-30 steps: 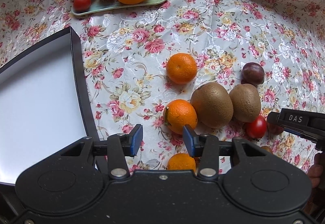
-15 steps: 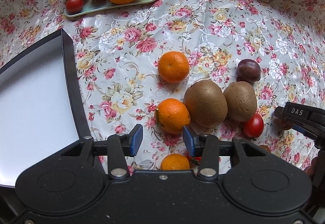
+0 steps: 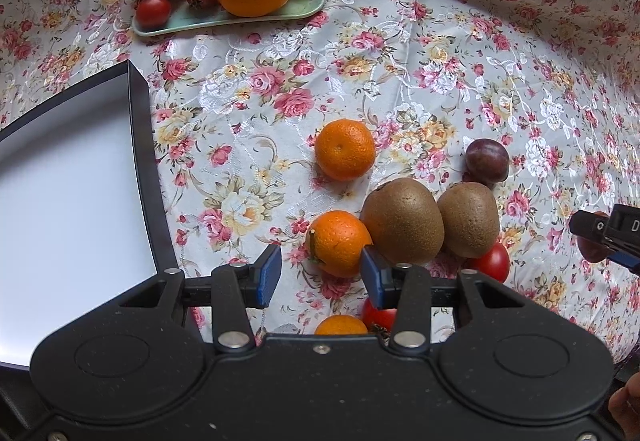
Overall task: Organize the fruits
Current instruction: 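Grasp the stemmed mandarin with the left gripper while the right gripper holds the plum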
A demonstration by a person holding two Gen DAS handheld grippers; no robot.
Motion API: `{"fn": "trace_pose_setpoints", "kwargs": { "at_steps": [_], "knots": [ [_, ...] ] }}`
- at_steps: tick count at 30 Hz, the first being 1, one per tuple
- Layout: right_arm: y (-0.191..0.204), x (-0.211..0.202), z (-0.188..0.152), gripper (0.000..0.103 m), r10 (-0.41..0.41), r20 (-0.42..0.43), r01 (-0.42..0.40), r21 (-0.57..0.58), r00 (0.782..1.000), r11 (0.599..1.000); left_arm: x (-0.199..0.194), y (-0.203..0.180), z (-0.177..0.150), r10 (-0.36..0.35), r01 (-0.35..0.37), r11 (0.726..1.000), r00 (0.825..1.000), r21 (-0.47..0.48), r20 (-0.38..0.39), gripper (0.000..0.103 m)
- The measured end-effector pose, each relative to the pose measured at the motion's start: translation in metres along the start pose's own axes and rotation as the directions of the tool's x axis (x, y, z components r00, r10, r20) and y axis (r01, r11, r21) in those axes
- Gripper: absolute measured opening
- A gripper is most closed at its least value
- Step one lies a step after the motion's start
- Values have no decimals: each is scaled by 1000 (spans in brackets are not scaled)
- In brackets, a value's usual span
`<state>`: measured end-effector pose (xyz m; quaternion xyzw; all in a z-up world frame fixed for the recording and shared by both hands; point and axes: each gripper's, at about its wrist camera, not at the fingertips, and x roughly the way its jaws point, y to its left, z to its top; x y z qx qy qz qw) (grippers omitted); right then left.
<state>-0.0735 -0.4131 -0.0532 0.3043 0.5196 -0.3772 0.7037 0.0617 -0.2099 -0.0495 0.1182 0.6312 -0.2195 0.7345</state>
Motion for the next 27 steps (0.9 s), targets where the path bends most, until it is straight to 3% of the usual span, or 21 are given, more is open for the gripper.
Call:
{"fn": "trace_pose_setpoints", "kwargs": {
  "at_steps": [9,14,17,27],
  "knots": [
    [17,-30,15,35,11,65,-3,-126,998,992,4,-2,2,-18,19,1000,1000,-21,21,51],
    [21,-23,13,35,60,7,-59,-121,998,991,11,-11,2,3,-3,1000,1000,-14,17,51],
    [26,-27,9,35,72,13,-70,-136,997,988,10,-14,4,20,-20,1000,999,-12,34,51],
    [31,-40,-3,35,97,32,-88,-214,995,973,22,-8,9,42,-38,992,999,-119,27,53]
  ]
}}
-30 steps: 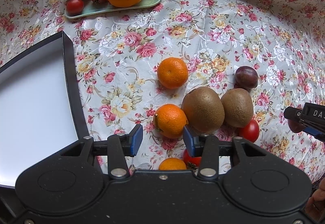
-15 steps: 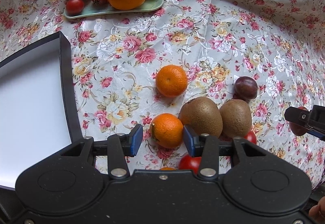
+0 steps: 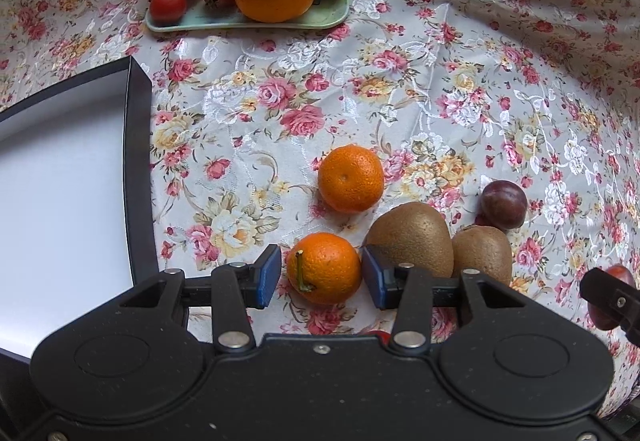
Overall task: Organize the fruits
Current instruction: 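Grasp the stemmed mandarin with the left gripper while the right gripper holds the plum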
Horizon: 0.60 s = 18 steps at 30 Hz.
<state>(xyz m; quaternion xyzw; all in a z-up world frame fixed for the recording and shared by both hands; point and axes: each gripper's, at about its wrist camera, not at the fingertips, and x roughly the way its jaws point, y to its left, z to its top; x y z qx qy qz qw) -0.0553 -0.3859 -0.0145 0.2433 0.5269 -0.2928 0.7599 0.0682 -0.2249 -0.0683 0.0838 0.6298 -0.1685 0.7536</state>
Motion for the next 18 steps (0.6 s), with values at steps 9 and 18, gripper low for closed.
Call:
{"fn": "trace_pose_setpoints", "kwargs": {
  "at_steps": [9,18],
  "knots": [
    [-12,-3,-1,35,-4,6,4,23,1000,1000,19,-10,-2,70,-70,998,997,-8,-38,51],
    [-22,-6,-3,35,-10,10,9,36,1000,999,14,-12,-2,79,-79,997,997,-23,5,49]
  ]
}}
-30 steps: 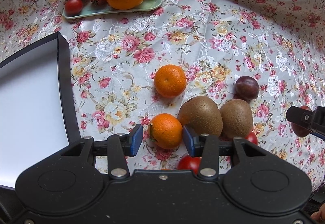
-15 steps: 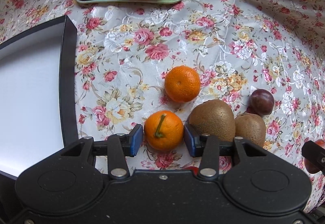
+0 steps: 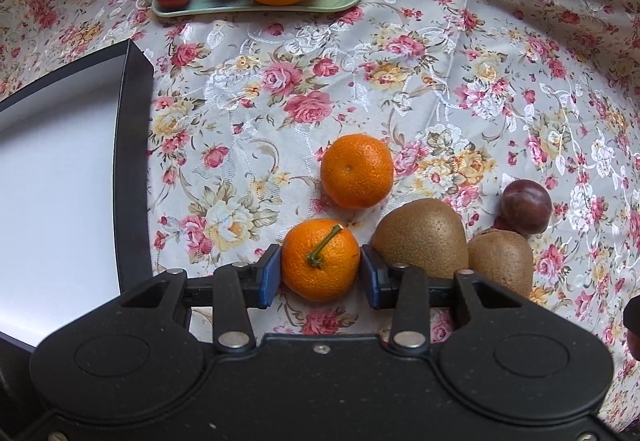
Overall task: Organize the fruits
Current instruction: 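Grasp the stemmed mandarin with the left gripper while the right gripper holds the plum, then carry both fruits over the white box while the right gripper releases the plum inside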
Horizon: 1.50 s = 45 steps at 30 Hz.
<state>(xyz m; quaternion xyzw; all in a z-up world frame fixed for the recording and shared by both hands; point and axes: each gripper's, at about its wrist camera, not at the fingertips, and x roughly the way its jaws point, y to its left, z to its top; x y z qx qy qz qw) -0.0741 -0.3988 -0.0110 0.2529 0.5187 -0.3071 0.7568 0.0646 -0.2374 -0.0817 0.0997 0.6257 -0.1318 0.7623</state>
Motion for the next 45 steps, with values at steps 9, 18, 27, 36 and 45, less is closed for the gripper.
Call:
{"fn": "trace_pose_setpoints", "kwargs": {
  "at_steps": [9,18,27,36,45],
  "knots": [
    [3,-5,0,35,-5,12,5,3,1000,1000,-43,10,5,-25,24,1000,995,16,101,48],
    [38,-3,-1,35,6,9,-6,-49,1000,999,-66,68,18,16,-4,997,988,-79,154,49],
    [110,2,-8,35,69,-21,-71,-126,997,989,-69,149,20,68,-35,973,988,-227,136,49],
    [201,-4,-27,36,153,-55,-162,-229,987,960,-74,215,11,119,-69,947,982,-313,143,49],
    [283,0,-54,36,285,-184,-334,-359,941,871,-64,263,-3,147,-95,919,983,-384,107,49]
  ]
}}
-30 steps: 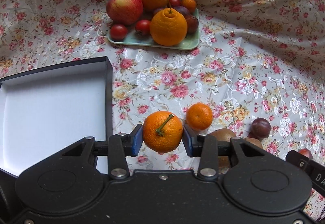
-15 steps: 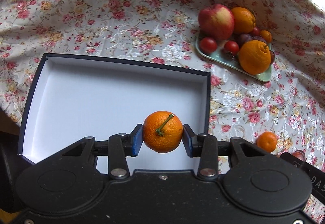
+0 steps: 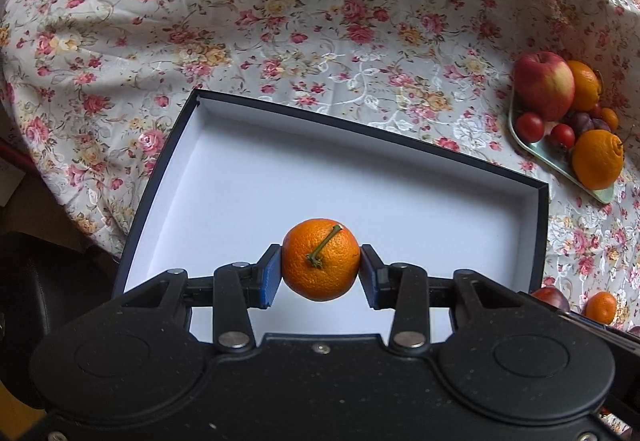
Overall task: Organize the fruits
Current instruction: 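Carry both fruits over the white box while the right gripper releases the plum inside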
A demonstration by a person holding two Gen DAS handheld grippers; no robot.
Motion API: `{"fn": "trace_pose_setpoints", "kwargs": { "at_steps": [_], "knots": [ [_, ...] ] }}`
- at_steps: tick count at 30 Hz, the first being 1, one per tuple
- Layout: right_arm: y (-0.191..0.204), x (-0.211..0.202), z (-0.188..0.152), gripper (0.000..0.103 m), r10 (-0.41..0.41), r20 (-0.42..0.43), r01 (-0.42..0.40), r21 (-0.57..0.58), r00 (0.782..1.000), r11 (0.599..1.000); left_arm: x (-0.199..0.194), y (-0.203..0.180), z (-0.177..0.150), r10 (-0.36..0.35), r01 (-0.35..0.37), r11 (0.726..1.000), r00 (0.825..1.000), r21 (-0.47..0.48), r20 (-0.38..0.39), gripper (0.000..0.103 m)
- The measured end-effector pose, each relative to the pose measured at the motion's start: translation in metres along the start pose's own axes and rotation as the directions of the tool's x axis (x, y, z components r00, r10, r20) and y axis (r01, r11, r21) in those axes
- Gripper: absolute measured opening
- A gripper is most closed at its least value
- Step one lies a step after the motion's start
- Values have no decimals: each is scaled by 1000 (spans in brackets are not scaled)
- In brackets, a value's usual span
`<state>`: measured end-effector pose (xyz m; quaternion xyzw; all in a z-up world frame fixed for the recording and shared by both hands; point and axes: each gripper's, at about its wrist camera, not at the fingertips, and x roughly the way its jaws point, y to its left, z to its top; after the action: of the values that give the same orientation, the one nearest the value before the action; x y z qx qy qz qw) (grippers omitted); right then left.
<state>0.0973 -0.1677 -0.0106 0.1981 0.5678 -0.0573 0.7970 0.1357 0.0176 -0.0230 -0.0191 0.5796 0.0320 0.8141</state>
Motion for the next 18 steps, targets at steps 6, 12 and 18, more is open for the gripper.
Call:
{"fn": "trace_pose_setpoints", "kwargs": {
  "at_steps": [6,12,18],
  "knots": [
    [28,31,4,37,-15,-82,9,-75,997,997,3,16,1,7,-7,1000,1000,-9,-2,49],
    [41,54,4,37,-29,-150,2,-174,988,985,4,21,2,-3,3,1000,1000,-14,-7,49],
    [48,49,1,37,-87,-103,62,-226,991,972,4,19,1,1,-1,1000,1000,0,-4,49]
  ]
}}
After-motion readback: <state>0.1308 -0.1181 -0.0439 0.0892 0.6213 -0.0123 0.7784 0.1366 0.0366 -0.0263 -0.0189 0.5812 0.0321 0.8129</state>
